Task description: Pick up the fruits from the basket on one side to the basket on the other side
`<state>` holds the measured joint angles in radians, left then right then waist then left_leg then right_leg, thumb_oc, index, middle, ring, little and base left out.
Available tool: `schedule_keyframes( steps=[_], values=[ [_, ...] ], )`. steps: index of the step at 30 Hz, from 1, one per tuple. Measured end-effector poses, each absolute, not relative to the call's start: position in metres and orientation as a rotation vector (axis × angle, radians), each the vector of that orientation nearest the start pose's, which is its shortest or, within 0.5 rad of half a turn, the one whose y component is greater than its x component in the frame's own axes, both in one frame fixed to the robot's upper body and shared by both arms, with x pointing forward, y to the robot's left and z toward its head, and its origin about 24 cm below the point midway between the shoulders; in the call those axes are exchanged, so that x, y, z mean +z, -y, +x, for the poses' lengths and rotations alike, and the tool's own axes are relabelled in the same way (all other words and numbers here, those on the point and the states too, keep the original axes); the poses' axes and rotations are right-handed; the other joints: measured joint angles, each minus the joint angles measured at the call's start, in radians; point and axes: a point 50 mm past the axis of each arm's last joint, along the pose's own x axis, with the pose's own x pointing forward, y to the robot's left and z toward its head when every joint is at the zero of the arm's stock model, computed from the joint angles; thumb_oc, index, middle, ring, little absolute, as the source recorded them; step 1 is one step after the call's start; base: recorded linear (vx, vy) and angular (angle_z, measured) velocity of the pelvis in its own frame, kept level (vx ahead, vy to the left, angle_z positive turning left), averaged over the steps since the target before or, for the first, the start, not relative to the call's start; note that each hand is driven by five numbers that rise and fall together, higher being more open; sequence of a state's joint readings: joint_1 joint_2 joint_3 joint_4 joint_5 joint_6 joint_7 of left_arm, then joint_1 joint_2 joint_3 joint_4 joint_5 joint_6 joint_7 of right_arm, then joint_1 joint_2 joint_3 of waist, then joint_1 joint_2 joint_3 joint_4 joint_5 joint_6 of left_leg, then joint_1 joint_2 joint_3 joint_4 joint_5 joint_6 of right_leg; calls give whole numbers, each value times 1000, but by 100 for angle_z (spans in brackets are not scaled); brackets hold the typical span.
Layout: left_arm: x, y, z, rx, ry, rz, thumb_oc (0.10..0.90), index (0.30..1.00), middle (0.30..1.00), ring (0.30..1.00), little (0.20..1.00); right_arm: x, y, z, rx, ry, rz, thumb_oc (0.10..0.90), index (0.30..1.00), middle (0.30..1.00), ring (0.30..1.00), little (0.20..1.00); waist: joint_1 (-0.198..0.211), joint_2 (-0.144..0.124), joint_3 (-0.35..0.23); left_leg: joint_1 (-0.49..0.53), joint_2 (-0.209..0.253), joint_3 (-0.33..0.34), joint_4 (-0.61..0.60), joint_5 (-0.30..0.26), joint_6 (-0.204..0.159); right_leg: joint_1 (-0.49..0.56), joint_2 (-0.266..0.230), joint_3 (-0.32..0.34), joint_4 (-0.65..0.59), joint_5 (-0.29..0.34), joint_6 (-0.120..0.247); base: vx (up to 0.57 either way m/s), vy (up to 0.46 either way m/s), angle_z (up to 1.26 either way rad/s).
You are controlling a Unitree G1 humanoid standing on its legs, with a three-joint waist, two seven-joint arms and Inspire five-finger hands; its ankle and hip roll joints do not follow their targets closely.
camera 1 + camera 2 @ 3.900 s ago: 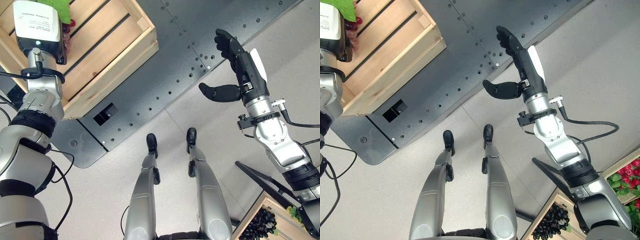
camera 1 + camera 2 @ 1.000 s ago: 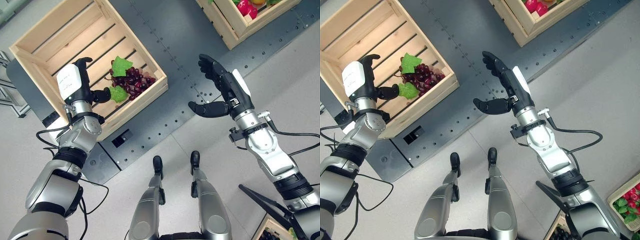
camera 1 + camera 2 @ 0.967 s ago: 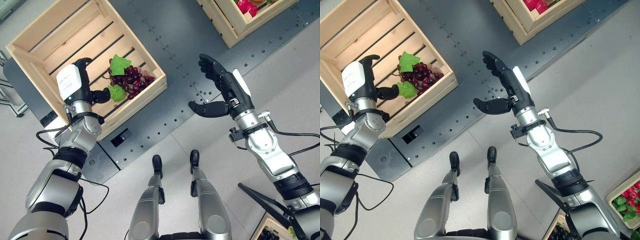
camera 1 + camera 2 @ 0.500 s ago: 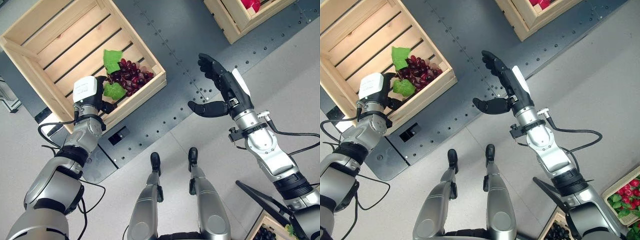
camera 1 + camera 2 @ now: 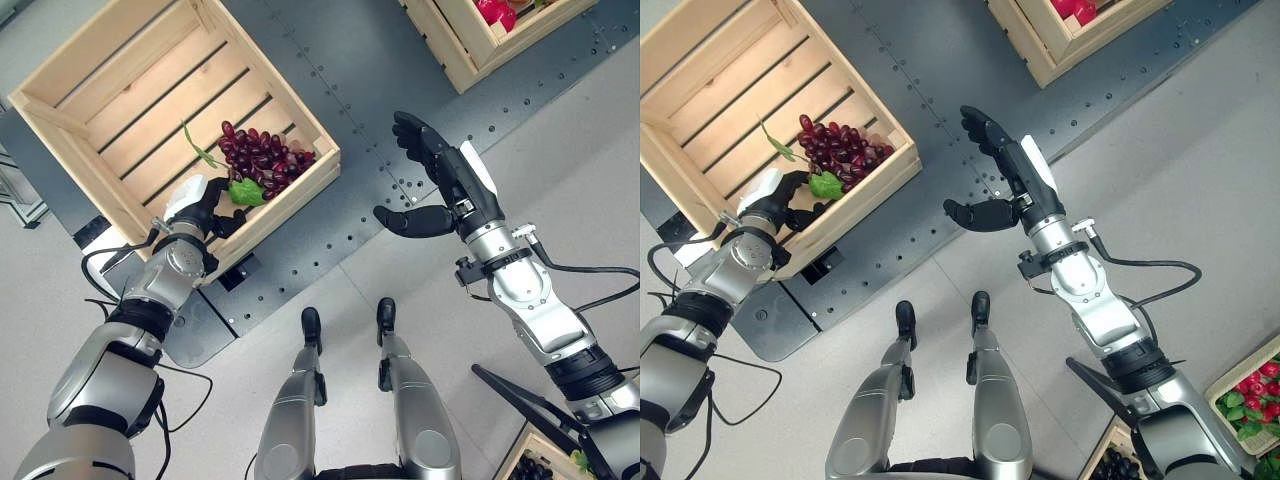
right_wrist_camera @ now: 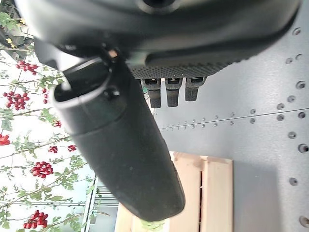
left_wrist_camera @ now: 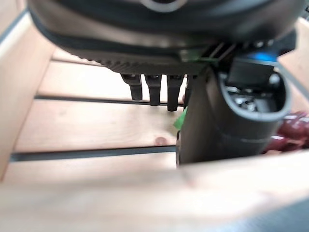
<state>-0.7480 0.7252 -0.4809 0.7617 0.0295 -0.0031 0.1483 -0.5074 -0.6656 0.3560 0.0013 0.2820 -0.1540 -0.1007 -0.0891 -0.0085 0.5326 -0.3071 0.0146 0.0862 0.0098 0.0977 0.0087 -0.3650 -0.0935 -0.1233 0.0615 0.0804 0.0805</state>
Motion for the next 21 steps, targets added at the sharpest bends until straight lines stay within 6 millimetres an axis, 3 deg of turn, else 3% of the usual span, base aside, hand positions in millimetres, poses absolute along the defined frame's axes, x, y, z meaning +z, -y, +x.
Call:
schedule_keyframes(
  steps=[8,21],
  values=[
    [105,-244,352,-17,-28,894,800,900,900,900,900,174,167,308,259,477,-381,800,900,900,900,900,16,0,0,13,0,-1,0,0,0,16,1,-3,-4,0,0,5,-33,0],
    [111,-231,349,-72,16,934,800,900,900,900,900,171,170,307,228,474,-370,800,900,900,900,900,27,-1,1,8,1,-12,-2,0,0,16,0,-18,-6,0,0,2,-17,2]
  ],
)
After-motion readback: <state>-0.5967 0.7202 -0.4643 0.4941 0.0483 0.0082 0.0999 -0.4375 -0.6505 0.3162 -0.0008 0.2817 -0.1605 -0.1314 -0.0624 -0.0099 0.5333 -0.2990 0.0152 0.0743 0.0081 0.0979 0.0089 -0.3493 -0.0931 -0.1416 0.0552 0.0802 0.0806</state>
